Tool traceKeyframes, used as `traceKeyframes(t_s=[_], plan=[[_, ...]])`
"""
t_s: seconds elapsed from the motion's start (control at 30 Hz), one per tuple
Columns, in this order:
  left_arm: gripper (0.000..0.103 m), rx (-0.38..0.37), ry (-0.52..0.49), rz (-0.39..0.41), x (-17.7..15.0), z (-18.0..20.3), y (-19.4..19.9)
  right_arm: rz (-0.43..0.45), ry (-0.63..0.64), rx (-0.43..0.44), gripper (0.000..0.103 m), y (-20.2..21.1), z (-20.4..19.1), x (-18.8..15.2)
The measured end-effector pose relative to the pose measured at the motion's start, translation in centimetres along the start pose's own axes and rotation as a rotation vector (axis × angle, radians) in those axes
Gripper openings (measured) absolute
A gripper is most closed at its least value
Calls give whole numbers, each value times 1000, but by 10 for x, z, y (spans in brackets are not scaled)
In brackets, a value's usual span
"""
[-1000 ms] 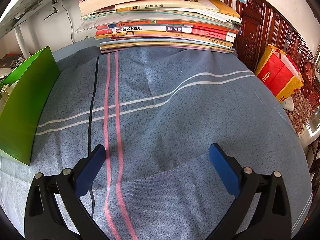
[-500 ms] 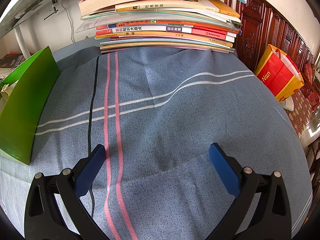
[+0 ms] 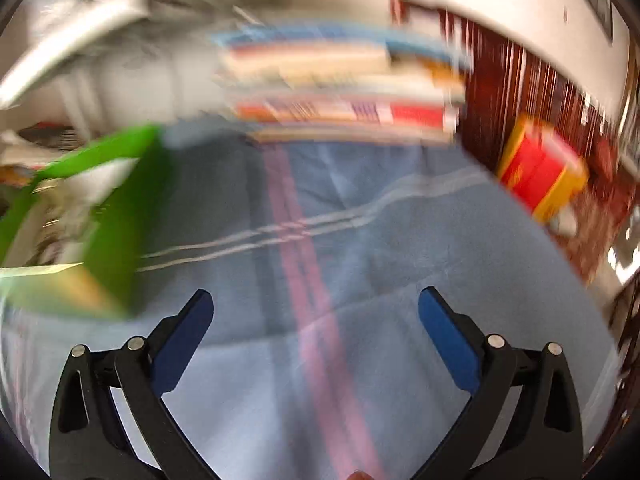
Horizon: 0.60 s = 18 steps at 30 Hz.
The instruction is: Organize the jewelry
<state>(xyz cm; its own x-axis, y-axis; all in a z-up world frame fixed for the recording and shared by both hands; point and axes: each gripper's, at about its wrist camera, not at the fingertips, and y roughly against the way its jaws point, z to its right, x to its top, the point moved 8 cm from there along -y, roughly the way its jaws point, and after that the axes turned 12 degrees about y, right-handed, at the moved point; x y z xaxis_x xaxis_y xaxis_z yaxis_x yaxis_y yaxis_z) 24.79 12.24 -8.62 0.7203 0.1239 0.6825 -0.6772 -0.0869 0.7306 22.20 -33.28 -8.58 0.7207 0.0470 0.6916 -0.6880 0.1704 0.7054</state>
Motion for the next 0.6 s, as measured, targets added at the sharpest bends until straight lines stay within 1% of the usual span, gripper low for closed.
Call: traceKeyframes(t_s=[0.03,0.1,0.13,0.17,0.2,0.23,0.33,0.43,0.53,0.6], plan=[[99,-19,3,24,-2,11,17,32,12,33,100,22,-17,-2],[99,-107,34,59,-11,38,56,69,22,82,100,54,-41,-8],[99,-137,46,69,-14,45,68,101,35,94,101,73,-55,-13],[99,-165,59,84,-19,56,83,114,47,96,101,85,-62,-16],[99,-172,64,93,-23,64,94,124,61,102,101,97,-71,-19],[99,-171,69,104,-29,72,105,132,70,114,100,108,-80,-24],[99,-180,77,114,-38,86,120,157,81,132,101,133,-91,-36],[99,-162,53,138,-53,99,135,174,80,129,101,143,-91,-41],[99,-160,26,143,-62,106,140,186,63,136,101,148,-87,-42],[99,-127,24,154,-66,105,145,186,67,131,101,149,-87,-44]])
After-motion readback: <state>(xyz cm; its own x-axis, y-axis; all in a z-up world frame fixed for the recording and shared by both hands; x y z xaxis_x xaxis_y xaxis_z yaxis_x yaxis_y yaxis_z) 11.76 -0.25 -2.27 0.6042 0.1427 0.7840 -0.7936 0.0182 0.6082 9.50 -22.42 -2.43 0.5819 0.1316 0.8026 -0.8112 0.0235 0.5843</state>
